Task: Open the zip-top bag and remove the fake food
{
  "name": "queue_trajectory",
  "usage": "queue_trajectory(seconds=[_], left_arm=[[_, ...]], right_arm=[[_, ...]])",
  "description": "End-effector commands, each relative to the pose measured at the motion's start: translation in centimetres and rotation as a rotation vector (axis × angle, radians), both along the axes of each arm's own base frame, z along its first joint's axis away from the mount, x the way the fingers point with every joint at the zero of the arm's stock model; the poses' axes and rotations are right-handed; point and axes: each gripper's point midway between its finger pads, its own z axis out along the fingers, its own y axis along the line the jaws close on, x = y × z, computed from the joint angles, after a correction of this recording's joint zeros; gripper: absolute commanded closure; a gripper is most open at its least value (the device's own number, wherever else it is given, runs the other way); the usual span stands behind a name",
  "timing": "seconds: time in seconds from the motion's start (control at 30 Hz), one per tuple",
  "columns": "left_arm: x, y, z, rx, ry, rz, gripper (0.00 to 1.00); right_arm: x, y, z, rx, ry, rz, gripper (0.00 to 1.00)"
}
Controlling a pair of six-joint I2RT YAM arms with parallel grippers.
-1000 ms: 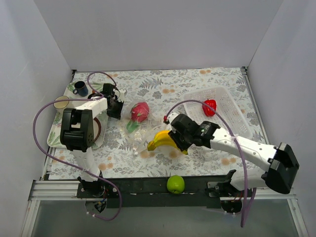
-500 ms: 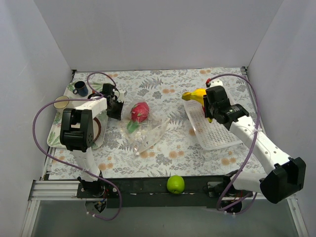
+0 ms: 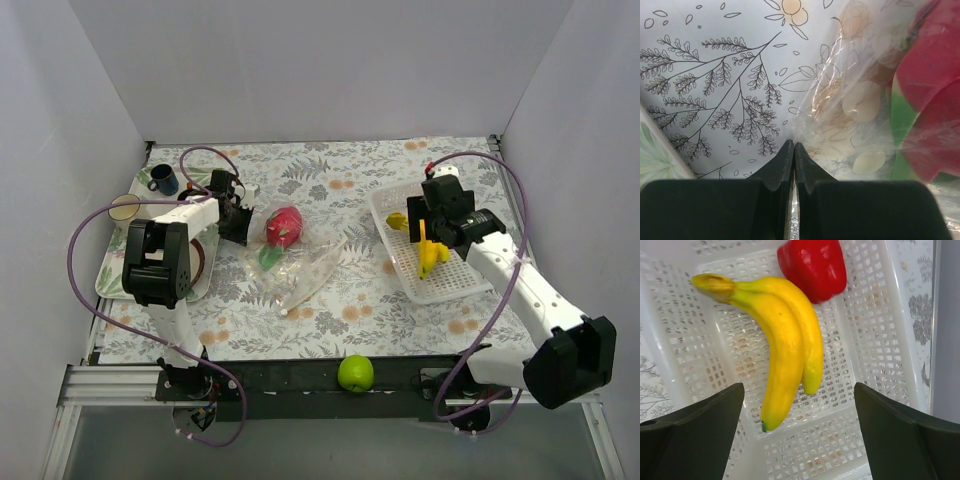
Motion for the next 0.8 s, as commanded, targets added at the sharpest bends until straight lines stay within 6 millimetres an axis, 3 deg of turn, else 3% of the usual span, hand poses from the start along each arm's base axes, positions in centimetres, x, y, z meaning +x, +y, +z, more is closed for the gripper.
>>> queue_trajectory(seconds=[0.0,0.03,0.1,0.13,0.23,0.3,0.4,0.6,0.77], left_arm=[[-0.4,-0.5,1.4,-0.017,-0.019,-0.020,1.00],[-0.3,-0.6,1.4,-0.017,-0.019,-0.022,1.00],[-0.2,-0.7,1.3,-0.019,-0.018,-0.020,1.00],[-0.2,-0.7,1.3,-0.018,-0.017,-0.021,1.00],[-0.1,-0.7,1.3,-0.016,-0.017,-0.019,1.00],[0.0,-0.8,1.3,-0.017,-0.016,-0.019,1.00],[0.0,-0.9,1.4,-0.013,-0.019,-0.025,1.00],[0.3,-1.0,1.7,-0.008,-0.025,-0.029,1.00],[0.3,-0.9,2.0,-0.004,-0.029,-0.032,1.00]], right_arm=[[-1.2,4.6,6.1,0.107,-0.164,0.258,0.01],[-3.1,8.3,6.0,0.160,-0.138,0.429,0.02],[-6.7,12.1,5.1,0.180,-0.071,0.700,0.01],[-11.1,15.9,4.5,0.257,0.001,0.924,0.01],[-18.3,18.9,1.4,0.319,0.160,1.187,0.01],[-21.0,18.7,-1.3,0.286,0.301,1.233,0.01],[-23.9,18.3,-3.5,0.259,0.434,1.289,0.02],[-27.3,18.1,-6.0,0.180,0.588,1.337,0.02],[-28.8,17.5,-8.0,0.112,0.706,1.330,0.01]])
